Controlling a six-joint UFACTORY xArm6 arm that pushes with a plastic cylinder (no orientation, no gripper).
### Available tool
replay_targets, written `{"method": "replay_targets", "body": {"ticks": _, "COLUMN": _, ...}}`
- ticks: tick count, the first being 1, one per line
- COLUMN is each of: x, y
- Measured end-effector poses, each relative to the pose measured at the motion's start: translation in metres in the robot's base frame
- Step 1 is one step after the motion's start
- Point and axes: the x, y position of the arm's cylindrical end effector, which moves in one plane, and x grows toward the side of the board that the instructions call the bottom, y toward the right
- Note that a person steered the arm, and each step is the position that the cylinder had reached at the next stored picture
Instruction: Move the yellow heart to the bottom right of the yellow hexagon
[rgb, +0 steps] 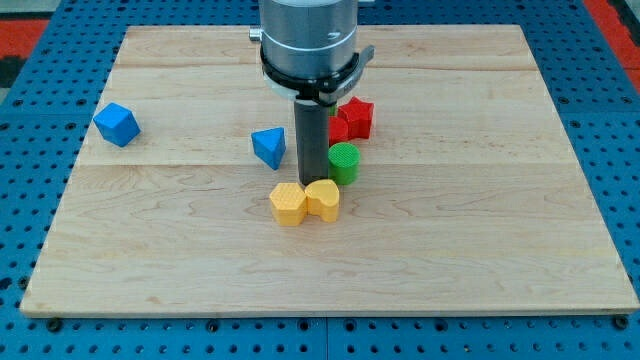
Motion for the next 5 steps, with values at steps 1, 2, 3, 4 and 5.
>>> {"method": "replay_targets", "body": {"ticks": 1, "x": 0.009, "y": 0.0}}
{"method": "replay_targets", "body": {"ticks": 2, "x": 0.015, "y": 0.011}}
{"method": "replay_targets", "body": {"ticks": 3, "x": 0.015, "y": 0.064}}
{"method": "replay_targets", "body": {"ticks": 4, "x": 0.015, "y": 0.076}}
{"method": "replay_targets", "body": {"ticks": 5, "x": 0.025, "y": 0.037}}
